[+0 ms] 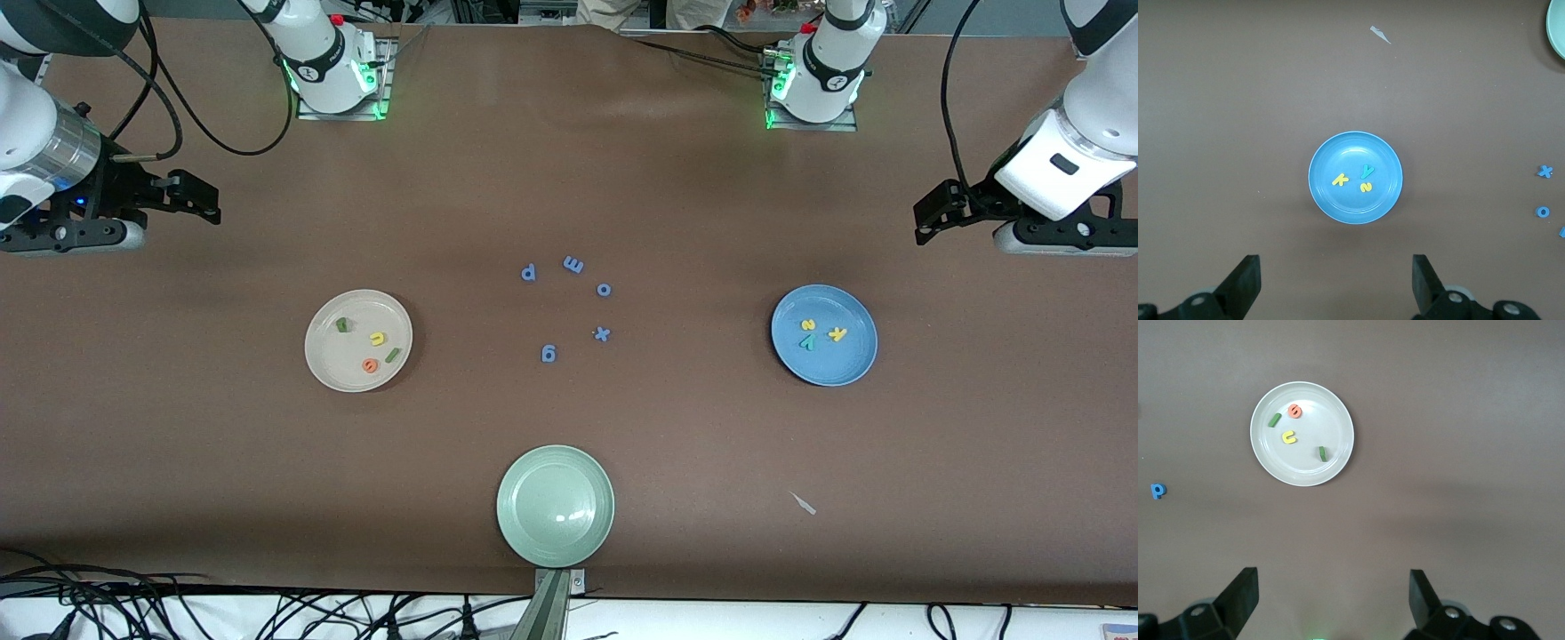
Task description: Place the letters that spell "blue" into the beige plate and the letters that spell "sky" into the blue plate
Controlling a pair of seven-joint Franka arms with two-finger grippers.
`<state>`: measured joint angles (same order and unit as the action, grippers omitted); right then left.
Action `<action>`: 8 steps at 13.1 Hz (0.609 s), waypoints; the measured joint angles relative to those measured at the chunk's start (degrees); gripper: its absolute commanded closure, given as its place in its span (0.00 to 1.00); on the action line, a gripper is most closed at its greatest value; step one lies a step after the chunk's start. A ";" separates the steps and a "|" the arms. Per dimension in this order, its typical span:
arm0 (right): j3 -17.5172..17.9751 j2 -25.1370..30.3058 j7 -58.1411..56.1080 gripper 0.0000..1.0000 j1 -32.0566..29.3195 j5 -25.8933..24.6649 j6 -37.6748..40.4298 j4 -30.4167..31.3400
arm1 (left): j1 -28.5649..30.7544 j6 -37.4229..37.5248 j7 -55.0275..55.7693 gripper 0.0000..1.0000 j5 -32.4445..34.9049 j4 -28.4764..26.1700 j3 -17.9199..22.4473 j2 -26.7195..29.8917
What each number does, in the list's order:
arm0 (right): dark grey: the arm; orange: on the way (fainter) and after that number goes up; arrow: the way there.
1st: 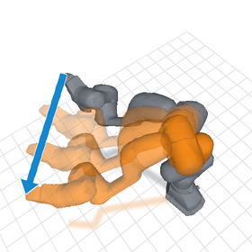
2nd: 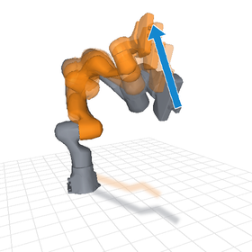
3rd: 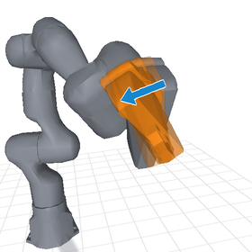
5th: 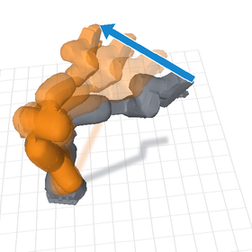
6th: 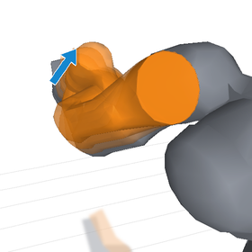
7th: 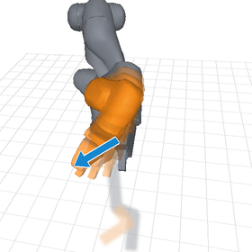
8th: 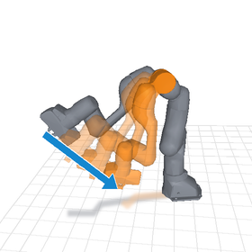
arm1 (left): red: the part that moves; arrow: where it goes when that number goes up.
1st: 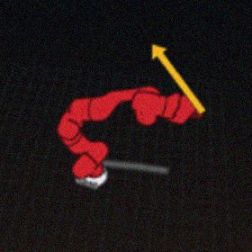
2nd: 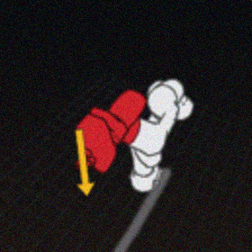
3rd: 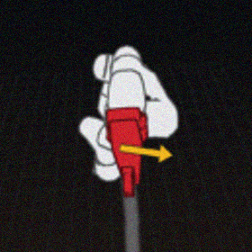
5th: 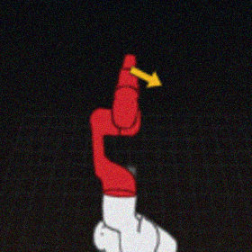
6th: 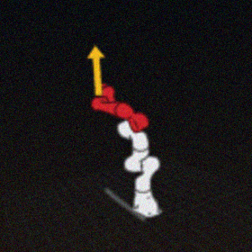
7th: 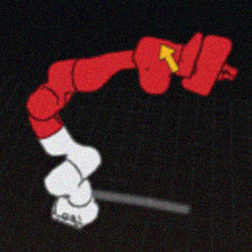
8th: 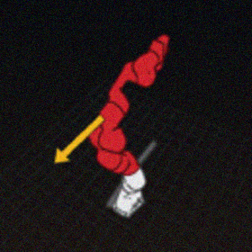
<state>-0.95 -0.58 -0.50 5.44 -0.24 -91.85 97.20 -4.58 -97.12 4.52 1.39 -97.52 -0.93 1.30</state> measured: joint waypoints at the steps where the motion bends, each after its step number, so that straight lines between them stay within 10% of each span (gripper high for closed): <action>1: 0.01 0.00 0.00 0.00 0.01 0.13 0.00 0.00 | 0.00 0.00 0.00 0.00 0.00 0.00 0.00 0.00; 8: 0.01 -0.02 -0.04 0.00 0.01 0.55 -0.33 0.00 | 0.00 0.00 0.00 0.00 0.00 0.00 0.00 0.00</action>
<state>-0.94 -0.60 -0.54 5.44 0.32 -92.18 97.20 -4.58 -97.12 4.52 1.39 -97.52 -0.93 1.30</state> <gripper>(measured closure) 0.000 0.000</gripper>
